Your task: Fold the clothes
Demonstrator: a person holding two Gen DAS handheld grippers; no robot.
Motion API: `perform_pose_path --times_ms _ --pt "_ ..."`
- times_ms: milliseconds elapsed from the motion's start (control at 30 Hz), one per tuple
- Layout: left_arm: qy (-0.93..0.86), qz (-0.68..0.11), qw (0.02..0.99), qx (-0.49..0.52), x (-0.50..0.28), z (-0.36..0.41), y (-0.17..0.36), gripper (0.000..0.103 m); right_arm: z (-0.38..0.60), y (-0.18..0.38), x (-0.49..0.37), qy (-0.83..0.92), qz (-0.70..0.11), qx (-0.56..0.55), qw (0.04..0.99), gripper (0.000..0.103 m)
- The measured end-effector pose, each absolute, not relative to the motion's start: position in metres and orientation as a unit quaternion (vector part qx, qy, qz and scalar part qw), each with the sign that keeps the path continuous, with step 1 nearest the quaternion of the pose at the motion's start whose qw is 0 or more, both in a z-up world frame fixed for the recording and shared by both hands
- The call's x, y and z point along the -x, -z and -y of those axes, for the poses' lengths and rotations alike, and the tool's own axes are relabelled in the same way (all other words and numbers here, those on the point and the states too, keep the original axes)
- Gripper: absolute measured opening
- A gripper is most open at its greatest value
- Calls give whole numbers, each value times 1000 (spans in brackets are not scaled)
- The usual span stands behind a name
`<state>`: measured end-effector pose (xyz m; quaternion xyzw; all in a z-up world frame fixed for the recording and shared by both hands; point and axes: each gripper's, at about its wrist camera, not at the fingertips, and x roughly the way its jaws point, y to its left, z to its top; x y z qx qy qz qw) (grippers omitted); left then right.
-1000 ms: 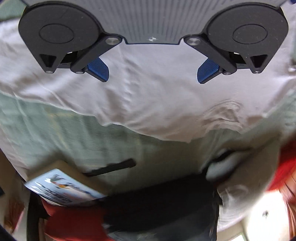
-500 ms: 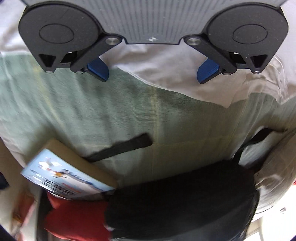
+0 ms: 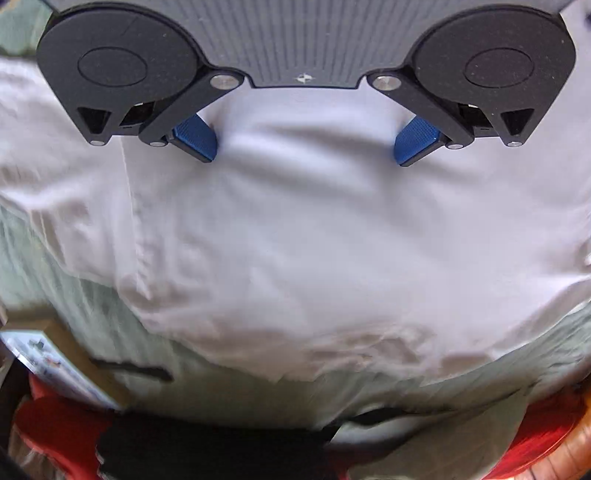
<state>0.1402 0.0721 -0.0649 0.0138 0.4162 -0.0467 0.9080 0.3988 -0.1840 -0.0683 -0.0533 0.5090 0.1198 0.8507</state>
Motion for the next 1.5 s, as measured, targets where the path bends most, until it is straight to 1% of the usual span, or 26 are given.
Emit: perform_pose_path --times_ms 167,233,433,533,700,867,1000,1133,1333,1500 --pt "55 -416 907 -26 -118 -74 65 102 186 70 -428 -107 -484 30 868 103" --pt "55 -415 907 -33 -110 -74 62 102 188 63 -425 -100 -480 20 871 103" --pt "60 -400 913 -50 -96 -76 53 102 184 11 -346 -163 -426 56 888 103" --pt "71 -394 914 -66 -91 -71 56 102 185 0 -295 -207 -395 86 891 103" --pt "90 -393 912 -77 -80 -65 69 102 190 25 -220 -216 -381 132 889 103" --pt "86 -387 915 -74 -61 -67 73 102 203 64 -165 -199 -407 122 883 103" --pt "82 -389 912 -97 -48 -62 70 102 220 77 -128 -186 -385 95 899 103" --pt "80 -388 910 -119 -42 -56 63 102 230 77 -114 -174 -387 81 902 103" --pt "92 -341 927 -125 -62 -30 32 102 233 80 -107 -172 -382 75 905 103" --pt "126 -319 928 -145 -87 8 40 102 233 81 -104 -171 -376 73 908 103"
